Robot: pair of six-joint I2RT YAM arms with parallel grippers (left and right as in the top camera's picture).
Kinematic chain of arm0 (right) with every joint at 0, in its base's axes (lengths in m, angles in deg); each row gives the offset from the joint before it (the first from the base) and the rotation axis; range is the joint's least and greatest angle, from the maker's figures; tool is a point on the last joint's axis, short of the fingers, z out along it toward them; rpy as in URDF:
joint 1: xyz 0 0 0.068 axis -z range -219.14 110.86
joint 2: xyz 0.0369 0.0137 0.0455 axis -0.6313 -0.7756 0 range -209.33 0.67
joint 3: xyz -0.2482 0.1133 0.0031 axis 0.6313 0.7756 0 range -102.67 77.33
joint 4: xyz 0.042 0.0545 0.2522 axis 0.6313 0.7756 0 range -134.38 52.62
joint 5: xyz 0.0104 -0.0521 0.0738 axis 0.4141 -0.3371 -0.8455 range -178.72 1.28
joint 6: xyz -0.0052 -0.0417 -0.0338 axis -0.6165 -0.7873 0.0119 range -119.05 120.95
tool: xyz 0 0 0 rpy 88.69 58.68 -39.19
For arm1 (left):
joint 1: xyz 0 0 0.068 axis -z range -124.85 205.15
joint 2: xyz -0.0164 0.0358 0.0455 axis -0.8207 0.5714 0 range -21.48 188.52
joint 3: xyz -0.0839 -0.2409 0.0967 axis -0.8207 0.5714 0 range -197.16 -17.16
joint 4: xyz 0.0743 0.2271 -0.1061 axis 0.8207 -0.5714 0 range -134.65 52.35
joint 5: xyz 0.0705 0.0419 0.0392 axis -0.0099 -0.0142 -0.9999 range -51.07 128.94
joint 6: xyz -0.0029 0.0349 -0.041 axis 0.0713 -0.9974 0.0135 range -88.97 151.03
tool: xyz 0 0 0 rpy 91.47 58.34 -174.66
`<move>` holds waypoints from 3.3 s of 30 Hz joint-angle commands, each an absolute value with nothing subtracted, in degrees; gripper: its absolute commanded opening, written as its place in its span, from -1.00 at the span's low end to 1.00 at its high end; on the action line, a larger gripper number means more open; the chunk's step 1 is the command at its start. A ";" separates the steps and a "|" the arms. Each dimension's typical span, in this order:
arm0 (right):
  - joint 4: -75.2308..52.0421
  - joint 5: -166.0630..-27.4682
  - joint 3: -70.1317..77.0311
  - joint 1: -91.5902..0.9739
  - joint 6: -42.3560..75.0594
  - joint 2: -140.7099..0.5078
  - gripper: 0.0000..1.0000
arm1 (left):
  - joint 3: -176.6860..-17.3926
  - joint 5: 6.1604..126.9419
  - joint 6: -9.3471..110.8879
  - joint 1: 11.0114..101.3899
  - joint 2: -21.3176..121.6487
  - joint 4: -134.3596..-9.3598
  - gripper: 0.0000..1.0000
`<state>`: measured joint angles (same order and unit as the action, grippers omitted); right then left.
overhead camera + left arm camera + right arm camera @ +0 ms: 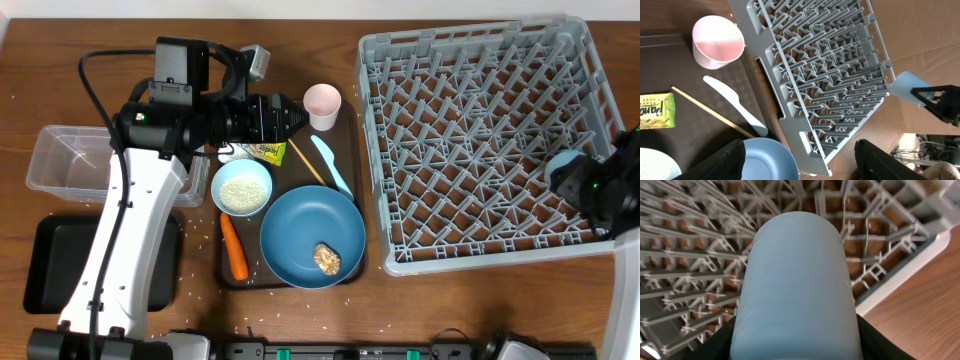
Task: Sort waste into correct bins and load items into the dishwasher rack
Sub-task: 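Place the light-blue cup upside down in the rack's right side, then grasp the pink cup with the left gripper and lift it, then pass the pink cup from the left gripper to the right gripper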
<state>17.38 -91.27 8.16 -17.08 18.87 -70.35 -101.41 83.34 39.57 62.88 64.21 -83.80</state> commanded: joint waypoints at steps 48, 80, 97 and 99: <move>12.09 -112.03 1.27 -33.78 14.17 -69.81 0.67 | -102.15 46.75 30.76 74.09 88.71 -57.45 0.60; 13.90 -111.25 1.36 -35.48 13.93 -70.59 0.68 | -102.15 57.66 38.85 73.00 79.44 -64.72 -0.88; -3.34 -166.96 1.36 -39.51 -12.43 -70.57 0.54 | -102.15 120.17 46.21 56.15 61.13 -69.90 -0.88; -6.03 -166.96 1.36 -42.39 -12.35 -70.57 0.54 | -102.15 124.36 46.28 56.26 61.13 -69.95 -0.88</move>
